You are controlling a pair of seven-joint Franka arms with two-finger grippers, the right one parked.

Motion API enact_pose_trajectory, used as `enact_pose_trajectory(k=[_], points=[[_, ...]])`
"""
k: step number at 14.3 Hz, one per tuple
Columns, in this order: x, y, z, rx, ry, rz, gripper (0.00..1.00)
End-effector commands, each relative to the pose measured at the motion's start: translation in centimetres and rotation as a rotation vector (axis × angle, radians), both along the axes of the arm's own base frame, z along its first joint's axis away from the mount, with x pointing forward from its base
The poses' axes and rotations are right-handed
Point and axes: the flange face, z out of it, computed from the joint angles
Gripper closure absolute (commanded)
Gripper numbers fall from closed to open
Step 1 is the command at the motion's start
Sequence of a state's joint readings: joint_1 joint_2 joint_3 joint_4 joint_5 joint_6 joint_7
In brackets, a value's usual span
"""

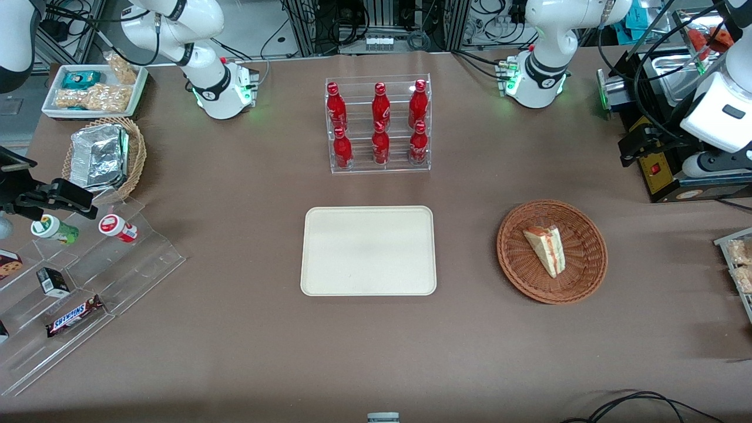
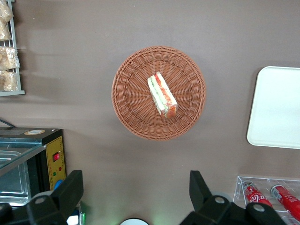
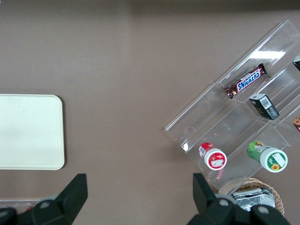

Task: Place sandwich from basket to tray
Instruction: 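Move the left gripper from rest down over the sandwich in the basket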

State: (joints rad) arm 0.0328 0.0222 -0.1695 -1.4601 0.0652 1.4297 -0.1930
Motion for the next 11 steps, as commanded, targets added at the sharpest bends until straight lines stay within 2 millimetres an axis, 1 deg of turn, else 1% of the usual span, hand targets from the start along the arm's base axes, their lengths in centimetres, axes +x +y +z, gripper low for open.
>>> enact_pose_trajectory(k=[1, 4, 6, 7, 9, 10, 11], points=[[-0.8, -0.1, 0.4, -0.009, -0.006, 0.011, 0.00], [-0.5, -0.2, -0.4, -0.001, 0.012, 0.008, 0.00], [0.5, 0.3, -2.3, 0.007, 0.049, 0.014, 0.00], [1.1, 0.6, -3.6, 0.007, 0.071, 0.023, 0.00], [2.5, 0.9, -7.8, 0.006, 0.161, 0.045, 0.00], [3.3, 0.9, -10.0, 0.014, 0.196, 0.096, 0.00], [4.0, 0.9, -11.7, 0.021, 0.215, 0.151, 0.00]])
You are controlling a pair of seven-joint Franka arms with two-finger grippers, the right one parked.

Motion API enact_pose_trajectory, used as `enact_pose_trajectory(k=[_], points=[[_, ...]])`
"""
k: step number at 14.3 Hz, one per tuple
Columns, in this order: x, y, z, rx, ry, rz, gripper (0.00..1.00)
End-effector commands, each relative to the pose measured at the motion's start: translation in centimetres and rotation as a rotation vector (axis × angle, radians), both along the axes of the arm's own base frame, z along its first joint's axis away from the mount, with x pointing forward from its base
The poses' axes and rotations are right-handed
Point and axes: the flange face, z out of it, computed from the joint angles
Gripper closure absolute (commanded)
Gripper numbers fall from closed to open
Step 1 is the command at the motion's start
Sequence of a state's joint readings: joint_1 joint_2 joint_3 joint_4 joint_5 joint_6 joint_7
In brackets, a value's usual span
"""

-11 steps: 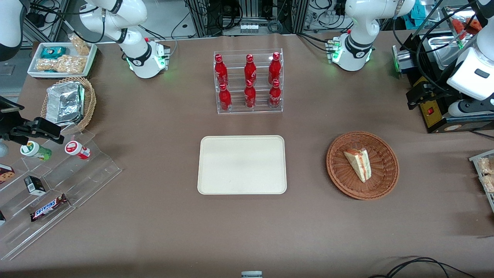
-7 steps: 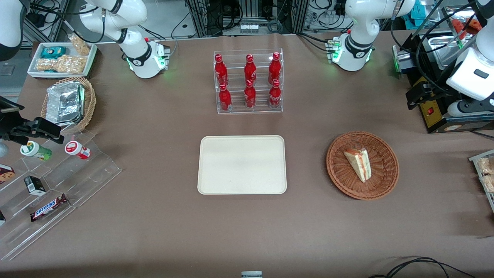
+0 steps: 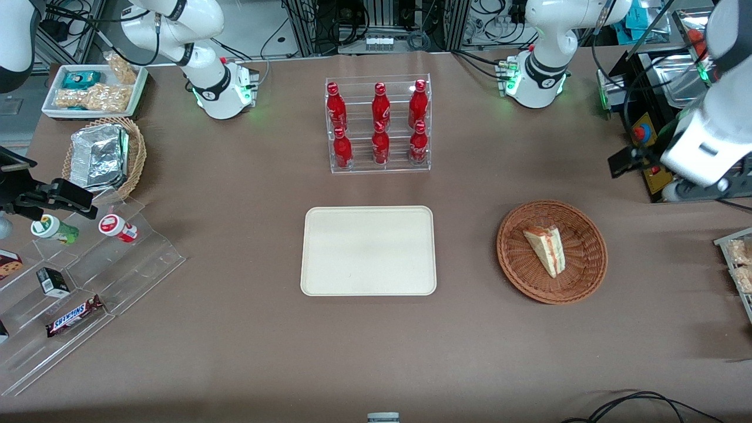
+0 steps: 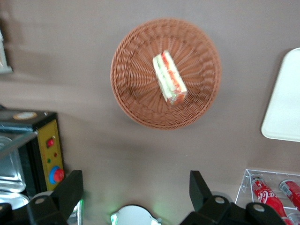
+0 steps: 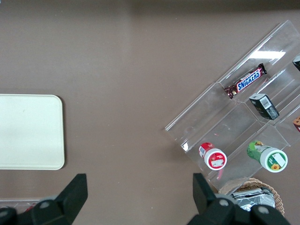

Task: Place sandwich from basket to tray
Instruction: 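Move the left gripper from rest down over the sandwich in the basket, then lower the open left gripper around the wrapped sandwich and close it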

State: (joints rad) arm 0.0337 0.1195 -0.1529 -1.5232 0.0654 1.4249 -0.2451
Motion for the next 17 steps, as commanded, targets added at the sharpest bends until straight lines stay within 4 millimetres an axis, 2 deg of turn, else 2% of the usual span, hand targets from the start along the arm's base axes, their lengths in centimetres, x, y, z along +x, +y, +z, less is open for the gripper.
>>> enact_pose_trajectory(k=[1, 4, 7, 9, 11, 13, 17], points=[[2.1, 0.0, -4.9, 0.014, 0.066, 0.118, 0.00], [3.7, -0.3, -10.9, 0.023, 0.051, 0.189, 0.00], [3.6, -1.1, -16.7, 0.032, -0.059, 0.373, 0.00], [3.2, -1.6, -19.9, 0.020, -0.104, 0.404, 0.00], [3.0, -1.7, -22.4, 0.013, -0.112, 0.405, 0.00], [3.3, -1.8, -24.0, 0.008, -0.111, 0.405, 0.00], [3.4, -2.3, -25.3, 0.005, -0.102, 0.400, 0.00]])
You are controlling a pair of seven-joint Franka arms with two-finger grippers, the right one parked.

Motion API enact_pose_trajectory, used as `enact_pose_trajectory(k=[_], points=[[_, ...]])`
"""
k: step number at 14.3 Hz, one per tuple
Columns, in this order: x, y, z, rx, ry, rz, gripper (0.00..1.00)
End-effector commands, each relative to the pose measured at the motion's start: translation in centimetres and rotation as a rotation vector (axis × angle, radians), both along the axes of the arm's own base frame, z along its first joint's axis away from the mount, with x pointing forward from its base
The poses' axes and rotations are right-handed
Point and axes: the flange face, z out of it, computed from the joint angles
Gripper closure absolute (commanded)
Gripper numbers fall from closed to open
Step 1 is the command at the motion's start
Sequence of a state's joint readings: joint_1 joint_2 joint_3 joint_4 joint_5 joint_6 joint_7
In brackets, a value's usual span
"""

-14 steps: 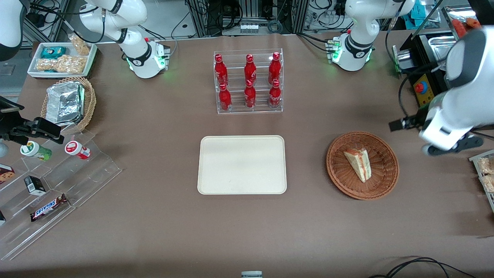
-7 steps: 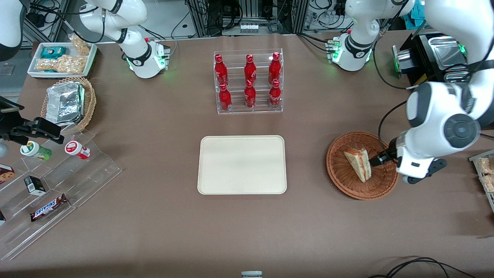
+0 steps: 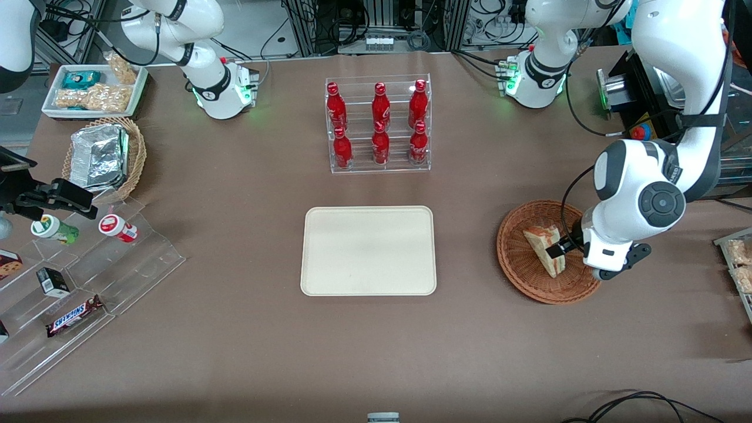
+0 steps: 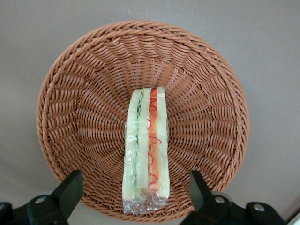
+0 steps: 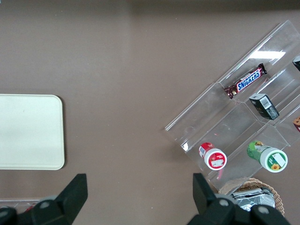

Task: Place sandwich from basket to tray
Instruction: 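Lower the open left gripper around the wrapped sandwich and close it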

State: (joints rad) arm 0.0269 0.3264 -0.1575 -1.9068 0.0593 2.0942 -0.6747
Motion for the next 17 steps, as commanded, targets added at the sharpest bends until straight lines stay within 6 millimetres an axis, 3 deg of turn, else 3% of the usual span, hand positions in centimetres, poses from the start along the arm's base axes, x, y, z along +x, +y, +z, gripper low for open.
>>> enact_pose_trajectory(k=[1, 9, 14, 15, 16, 17], points=[[0.0, -0.6, -0.8, -0.005, -0.002, 0.017, 0.00], [-0.5, -1.8, -4.4, 0.006, 0.022, 0.114, 0.00], [-2.9, -2.1, -7.7, 0.005, 0.022, 0.115, 0.00], [-2.9, -2.0, -7.9, 0.007, 0.025, 0.127, 0.20], [-2.8, -1.8, -7.5, 0.010, 0.023, 0.153, 0.50], [-2.4, -1.4, -7.1, 0.011, 0.014, 0.170, 0.71]])
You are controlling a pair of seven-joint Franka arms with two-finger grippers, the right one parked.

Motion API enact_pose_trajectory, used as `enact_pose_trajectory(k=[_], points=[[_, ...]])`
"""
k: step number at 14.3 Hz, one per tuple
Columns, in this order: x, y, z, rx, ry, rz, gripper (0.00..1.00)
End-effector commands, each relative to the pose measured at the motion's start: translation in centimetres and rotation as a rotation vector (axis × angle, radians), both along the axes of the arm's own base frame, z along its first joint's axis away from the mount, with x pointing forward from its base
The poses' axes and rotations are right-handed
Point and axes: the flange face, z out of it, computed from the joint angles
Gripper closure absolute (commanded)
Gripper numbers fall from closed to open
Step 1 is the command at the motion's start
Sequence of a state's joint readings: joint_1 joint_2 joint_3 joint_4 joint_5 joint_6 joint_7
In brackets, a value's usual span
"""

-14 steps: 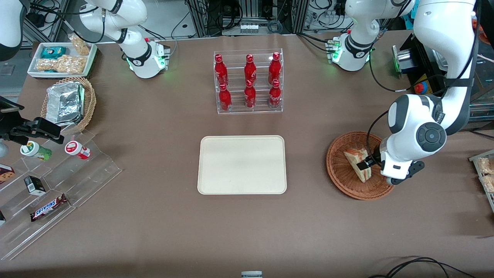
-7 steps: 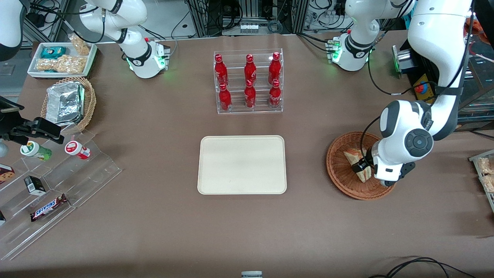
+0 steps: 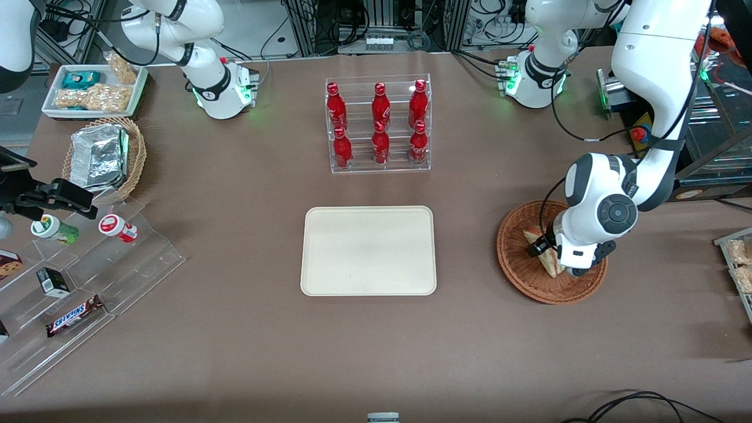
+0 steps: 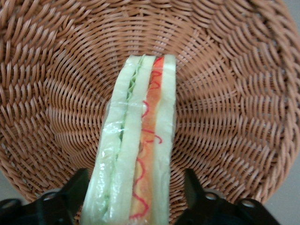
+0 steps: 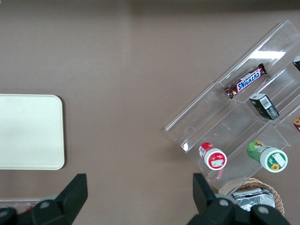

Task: Place sandwich from basket to tray
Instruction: 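Lower the open left gripper around the wrapped sandwich and close it, then lift the sandwich out of the basket with the left gripper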

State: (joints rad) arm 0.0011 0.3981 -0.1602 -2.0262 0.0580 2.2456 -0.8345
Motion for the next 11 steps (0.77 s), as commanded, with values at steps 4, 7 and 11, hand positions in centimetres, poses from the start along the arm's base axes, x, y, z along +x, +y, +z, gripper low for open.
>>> enact_pose_trajectory(k=[4, 7, 11], points=[[1.5, 0.0, 3.6, -0.003, -0.072, 0.030, 0.97], [2.3, -0.8, 7.7, 0.000, -0.083, 0.010, 0.99], [0.7, -12.7, 10.9, -0.065, -0.078, -0.332, 0.96]])
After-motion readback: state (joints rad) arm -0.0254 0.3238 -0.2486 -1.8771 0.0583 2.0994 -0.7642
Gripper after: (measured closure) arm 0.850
